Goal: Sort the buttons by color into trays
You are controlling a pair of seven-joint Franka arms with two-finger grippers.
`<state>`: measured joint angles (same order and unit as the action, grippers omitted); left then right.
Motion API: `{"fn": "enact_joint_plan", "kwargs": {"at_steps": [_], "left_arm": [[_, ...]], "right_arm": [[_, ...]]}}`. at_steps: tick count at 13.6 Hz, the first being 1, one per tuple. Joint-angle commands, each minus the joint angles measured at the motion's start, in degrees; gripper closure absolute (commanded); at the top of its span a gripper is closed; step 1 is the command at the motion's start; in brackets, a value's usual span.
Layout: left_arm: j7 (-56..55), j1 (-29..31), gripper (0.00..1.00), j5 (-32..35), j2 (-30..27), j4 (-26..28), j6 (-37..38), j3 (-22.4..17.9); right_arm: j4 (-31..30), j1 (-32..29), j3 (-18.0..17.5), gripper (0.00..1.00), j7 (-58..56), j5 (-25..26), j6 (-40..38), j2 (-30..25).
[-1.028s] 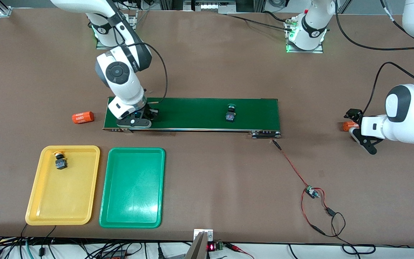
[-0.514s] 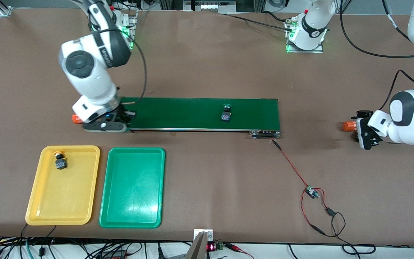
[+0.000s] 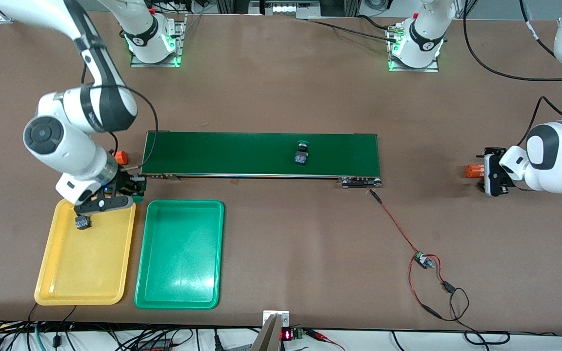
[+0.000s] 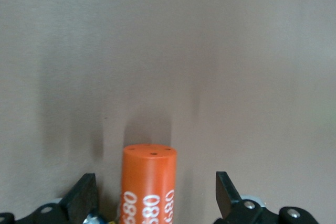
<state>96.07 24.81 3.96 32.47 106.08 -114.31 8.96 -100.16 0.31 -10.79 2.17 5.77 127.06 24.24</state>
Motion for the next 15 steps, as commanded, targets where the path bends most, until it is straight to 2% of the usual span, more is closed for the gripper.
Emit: {"fn": "enact_joint_plan", "kwargs": {"at_steps": [1, 6, 7, 9, 12, 13, 15], "left_arm": [[4.1, 1.7, 0.0, -0.7, -1.4, 3.2, -2.1, 0.8], [8.4, 2.9, 0.0, -0.7, -1.4, 3.8, -4.5, 0.9], [10.6, 3.3, 0.08, -0.7, -1.4, 4.0, -5.0, 0.9], [17.5, 3.5, 0.39, -1.8, -1.5, 4.7, -8.4, 0.9], [19.2, 4.0, 0.43, -2.3, -1.4, 6.3, -12.0, 0.9], [19.3, 4.0, 0.52, -2.3, -1.4, 6.3, -12.0, 0.9], [21.3, 3.9, 0.82, -2.3, -1.5, 6.6, -12.0, 0.9]], "right_arm": [[5.7, 0.0, -0.8, 0.91, -1.6, -0.9, 2.7, 6.3], [8.7, 0.5, -0.8, 0.91, -3.5, -0.4, 7.8, 12.1], [8.8, 0.6, -0.8, 0.91, -3.5, -0.3, 8.4, 13.3], [8.9, 0.5, -0.8, 0.91, -3.4, -0.2, 8.9, 14.6], [9.0, 0.5, -0.8, 0.91, -3.4, -0.1, 12.0, 17.1], [9.0, 0.6, -0.8, 0.91, -3.4, -0.1, 12.9, 17.5], [9.0, 1.3, -0.7, 0.91, -3.2, -0.1, 14.4, 18.2]]}}
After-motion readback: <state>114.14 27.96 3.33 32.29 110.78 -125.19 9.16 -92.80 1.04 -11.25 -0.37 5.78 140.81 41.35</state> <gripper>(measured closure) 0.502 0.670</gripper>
